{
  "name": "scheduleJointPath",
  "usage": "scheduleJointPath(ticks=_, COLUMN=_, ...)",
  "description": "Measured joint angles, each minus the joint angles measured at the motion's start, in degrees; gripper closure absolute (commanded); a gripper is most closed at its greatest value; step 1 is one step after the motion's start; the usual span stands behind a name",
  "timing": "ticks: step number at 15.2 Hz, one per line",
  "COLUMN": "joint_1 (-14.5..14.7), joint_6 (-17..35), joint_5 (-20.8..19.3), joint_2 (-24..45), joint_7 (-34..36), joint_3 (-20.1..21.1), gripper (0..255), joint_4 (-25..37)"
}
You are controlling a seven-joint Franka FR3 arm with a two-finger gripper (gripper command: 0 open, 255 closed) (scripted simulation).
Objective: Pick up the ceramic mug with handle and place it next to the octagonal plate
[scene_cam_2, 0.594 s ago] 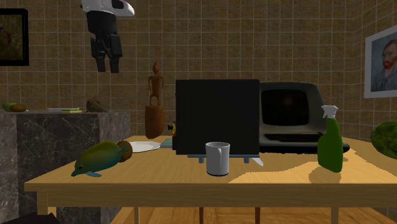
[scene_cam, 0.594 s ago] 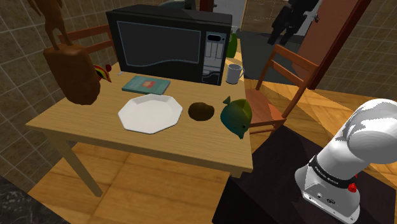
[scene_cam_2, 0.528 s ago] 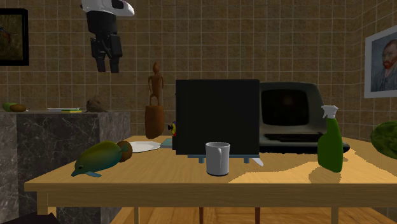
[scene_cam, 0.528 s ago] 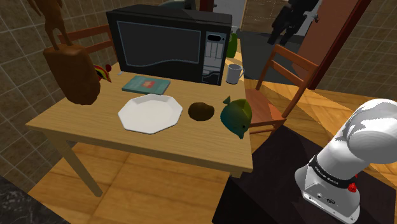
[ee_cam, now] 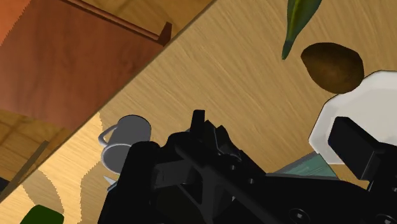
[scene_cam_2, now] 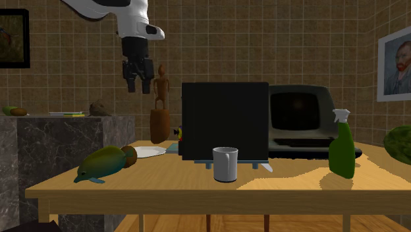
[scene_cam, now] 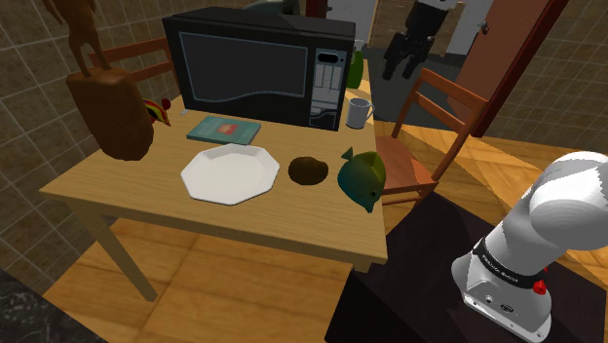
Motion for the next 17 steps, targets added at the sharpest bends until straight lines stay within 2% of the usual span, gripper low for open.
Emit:
scheduleJointPath(ticks=6, joint_1=-0.99, joint_6=5.78, joint_5=-1.71, joint_2=12.37, joint_7=-0.93, joint_3=-1.35, gripper=0, joint_4=4.71)
scheduleJointPath(ticks=12, joint_1=-2.14, joint_6=9.73, joint_5=-2.87, joint_2=25.56, joint_7=-1.91, joint_3=-2.86, gripper=0, joint_4=12.19)
scheduleJointPath(ticks=16, joint_1=-2.75, joint_6=10.79, joint_5=-3.39, joint_2=33.91, joint_7=-1.96, joint_3=-3.45, gripper=0, joint_4=18.24)
scheduleJointPath(ticks=17, joint_1=-2.88, joint_6=8.40, joint_5=-3.41, joint_2=34.88, joint_7=-2.26, joint_3=-3.53, gripper=0, joint_4=19.76)
